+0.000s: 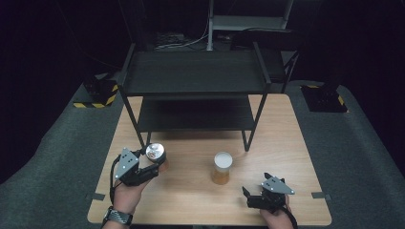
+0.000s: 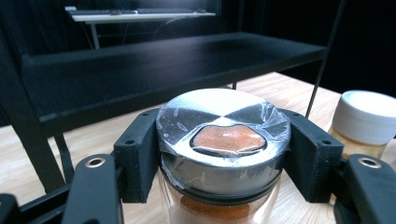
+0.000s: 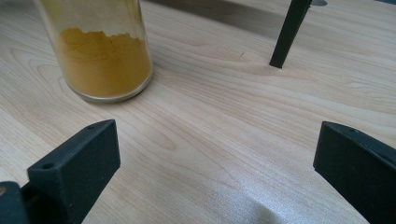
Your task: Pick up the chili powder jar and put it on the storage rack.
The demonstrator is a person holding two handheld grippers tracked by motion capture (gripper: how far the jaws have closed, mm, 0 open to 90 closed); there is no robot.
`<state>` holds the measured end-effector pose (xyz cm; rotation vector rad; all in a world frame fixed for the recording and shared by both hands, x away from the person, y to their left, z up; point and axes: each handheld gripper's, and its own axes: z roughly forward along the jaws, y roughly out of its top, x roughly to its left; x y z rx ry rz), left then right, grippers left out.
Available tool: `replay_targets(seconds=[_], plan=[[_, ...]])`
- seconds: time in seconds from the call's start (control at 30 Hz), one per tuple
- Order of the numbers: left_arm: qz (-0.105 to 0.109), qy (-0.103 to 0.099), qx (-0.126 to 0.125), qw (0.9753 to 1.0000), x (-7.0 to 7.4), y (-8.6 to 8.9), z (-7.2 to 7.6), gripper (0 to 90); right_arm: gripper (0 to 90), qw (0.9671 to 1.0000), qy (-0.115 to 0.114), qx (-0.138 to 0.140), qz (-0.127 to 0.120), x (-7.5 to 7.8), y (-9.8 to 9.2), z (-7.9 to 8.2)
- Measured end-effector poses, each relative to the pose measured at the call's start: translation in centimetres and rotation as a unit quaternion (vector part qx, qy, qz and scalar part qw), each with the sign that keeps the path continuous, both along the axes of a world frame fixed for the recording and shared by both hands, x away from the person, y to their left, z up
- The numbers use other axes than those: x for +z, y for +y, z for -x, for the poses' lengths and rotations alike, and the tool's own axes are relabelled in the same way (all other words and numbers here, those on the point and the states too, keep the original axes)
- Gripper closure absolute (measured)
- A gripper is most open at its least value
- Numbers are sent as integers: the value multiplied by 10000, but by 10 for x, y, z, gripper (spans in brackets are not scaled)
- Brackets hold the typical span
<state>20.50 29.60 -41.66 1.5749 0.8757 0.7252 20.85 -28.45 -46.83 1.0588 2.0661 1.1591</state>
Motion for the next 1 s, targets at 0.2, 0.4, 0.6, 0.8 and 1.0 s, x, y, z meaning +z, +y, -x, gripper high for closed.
replay_targets(seconds=[0.2, 0.4, 0.6, 0.8, 1.0], plan=[[45, -151, -72, 9999, 14, -1, 3, 349, 0, 10000, 6, -1, -19, 0, -1, 0], [110, -309, -129, 9994, 28, -3, 4, 349, 0, 10000, 7, 3, -35, 0, -1, 0], [200, -461, -137, 9986, 43, -3, 4, 349, 0, 10000, 13, 8, -41, 0, -2, -1], [261, -592, -131, 9978, 60, -3, 3, 349, 0, 10000, 20, 10, -49, 0, -2, -1], [330, -731, -168, 9966, 75, -3, 1, 349, 0, 10000, 24, 7, -62, 0, -2, -1]])
